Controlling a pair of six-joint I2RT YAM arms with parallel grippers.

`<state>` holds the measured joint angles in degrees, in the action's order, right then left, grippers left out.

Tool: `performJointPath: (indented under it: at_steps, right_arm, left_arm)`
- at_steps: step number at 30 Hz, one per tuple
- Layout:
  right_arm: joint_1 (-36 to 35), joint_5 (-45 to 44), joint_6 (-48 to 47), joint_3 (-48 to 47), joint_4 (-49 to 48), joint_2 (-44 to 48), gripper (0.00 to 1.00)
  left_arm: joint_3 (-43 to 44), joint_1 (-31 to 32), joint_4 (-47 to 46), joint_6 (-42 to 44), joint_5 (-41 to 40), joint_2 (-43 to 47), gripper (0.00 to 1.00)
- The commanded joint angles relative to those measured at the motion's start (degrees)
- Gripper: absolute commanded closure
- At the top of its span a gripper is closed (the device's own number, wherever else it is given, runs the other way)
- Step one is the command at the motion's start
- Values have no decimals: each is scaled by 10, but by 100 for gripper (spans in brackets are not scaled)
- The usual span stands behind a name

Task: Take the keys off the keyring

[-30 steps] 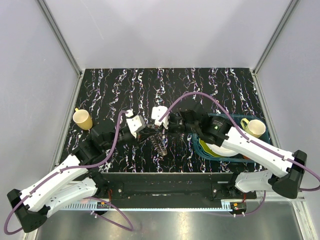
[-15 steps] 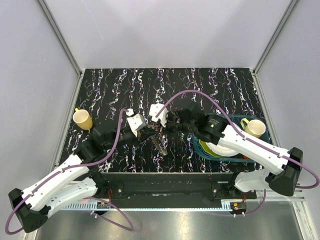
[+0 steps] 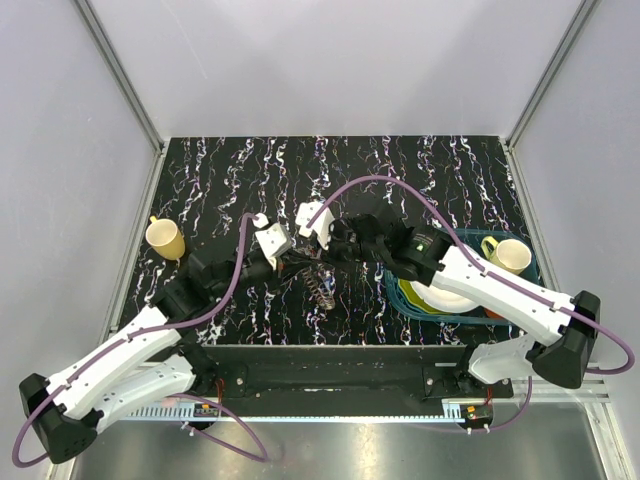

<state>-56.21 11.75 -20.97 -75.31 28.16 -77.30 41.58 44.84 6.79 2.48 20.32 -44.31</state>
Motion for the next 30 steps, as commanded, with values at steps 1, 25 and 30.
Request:
performJointPath:
  at_steps: [1, 25, 30]
  right_arm:
    - [-12, 9, 21, -27, -99, -29, 100]
    - [-14, 34, -18, -6, -152, -39, 71]
    - [-14, 68, -67, 24, -161, -13, 100]
  left_arm:
    - [17, 22, -154, -38, 105, -2, 100]
    - [12, 21, -189, -68, 137, -6, 100]
    - [8, 21, -186, -65, 133, -3, 100]
